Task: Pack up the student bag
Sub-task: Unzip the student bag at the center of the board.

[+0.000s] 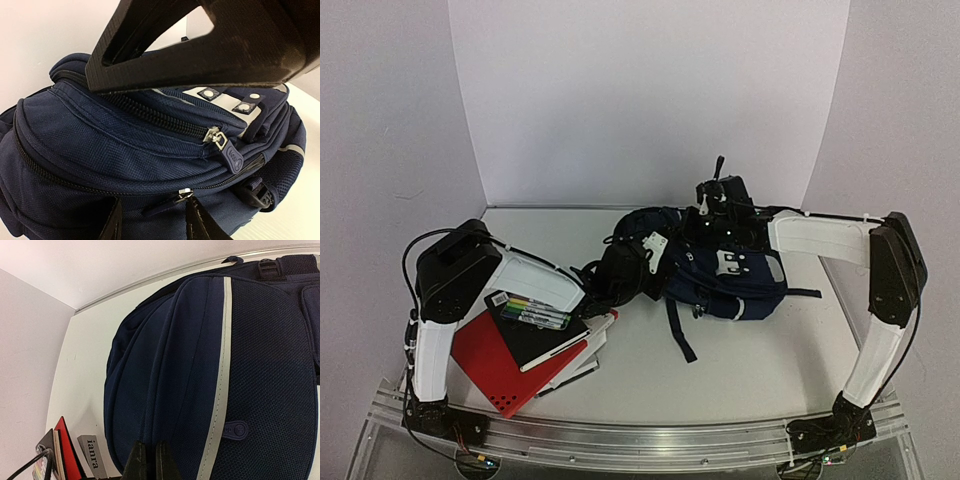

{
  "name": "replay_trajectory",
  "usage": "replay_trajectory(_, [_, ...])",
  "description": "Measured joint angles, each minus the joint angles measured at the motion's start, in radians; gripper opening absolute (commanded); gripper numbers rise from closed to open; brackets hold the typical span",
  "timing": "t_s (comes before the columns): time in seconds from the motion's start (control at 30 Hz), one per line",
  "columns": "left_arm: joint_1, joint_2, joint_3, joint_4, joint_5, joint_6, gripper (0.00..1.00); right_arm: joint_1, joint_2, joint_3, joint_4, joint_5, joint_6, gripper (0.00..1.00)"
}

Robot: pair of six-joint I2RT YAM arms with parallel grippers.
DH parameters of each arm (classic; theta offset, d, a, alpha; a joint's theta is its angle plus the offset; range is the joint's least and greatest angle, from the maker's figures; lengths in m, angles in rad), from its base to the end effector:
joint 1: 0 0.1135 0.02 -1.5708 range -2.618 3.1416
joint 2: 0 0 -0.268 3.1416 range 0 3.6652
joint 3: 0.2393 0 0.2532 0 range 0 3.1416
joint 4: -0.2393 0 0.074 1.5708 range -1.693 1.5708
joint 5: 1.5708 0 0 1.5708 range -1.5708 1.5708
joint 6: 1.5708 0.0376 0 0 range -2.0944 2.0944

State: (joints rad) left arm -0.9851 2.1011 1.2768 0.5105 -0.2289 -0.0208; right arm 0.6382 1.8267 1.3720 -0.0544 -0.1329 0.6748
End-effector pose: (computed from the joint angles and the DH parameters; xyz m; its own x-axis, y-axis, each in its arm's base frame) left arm 0.2679 -0.3885 0.1707 -0.1850 0.2422 -0.9524 0.6886 0.7234 0.0502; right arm 0.3443 0.2616 0.2644 -0.7326 0.2276 -0.6415 -0.2891 0.7492 0.5959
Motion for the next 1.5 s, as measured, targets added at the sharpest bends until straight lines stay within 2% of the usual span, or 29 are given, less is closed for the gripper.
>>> replay_trajectory(0.13, [0.000,0.011,0.007,0.016,-0.012,0.031,0.36,-0.005,0.000,0.000,0.003,-0.004,0.002,0.00])
replay_trajectory(0.43, [0.000,0.018,0.018,0.033,-0.015,0.116,0.05,-0.014,0.000,-0.001,0.010,-0.011,0.010,0.00])
replay_trajectory(0.57, [0.001,0.024,0.026,0.033,-0.033,0.125,0.00,-0.017,-0.001,-0.013,0.026,-0.012,0.011,0.00])
replay_trajectory(0.87, [0.009,0.023,0.023,0.033,-0.061,0.119,0.02,-0.015,-0.009,-0.052,0.056,-0.025,0.011,0.00])
replay_trajectory(1.2, [0.036,-0.054,-0.080,0.052,0.079,0.093,0.29,-0.016,-0.017,-0.066,0.059,-0.069,0.011,0.00])
replay_trajectory(1.5, [0.037,-0.054,-0.098,0.102,0.127,0.238,0.40,-0.034,-0.019,-0.065,0.055,-0.124,0.038,0.00])
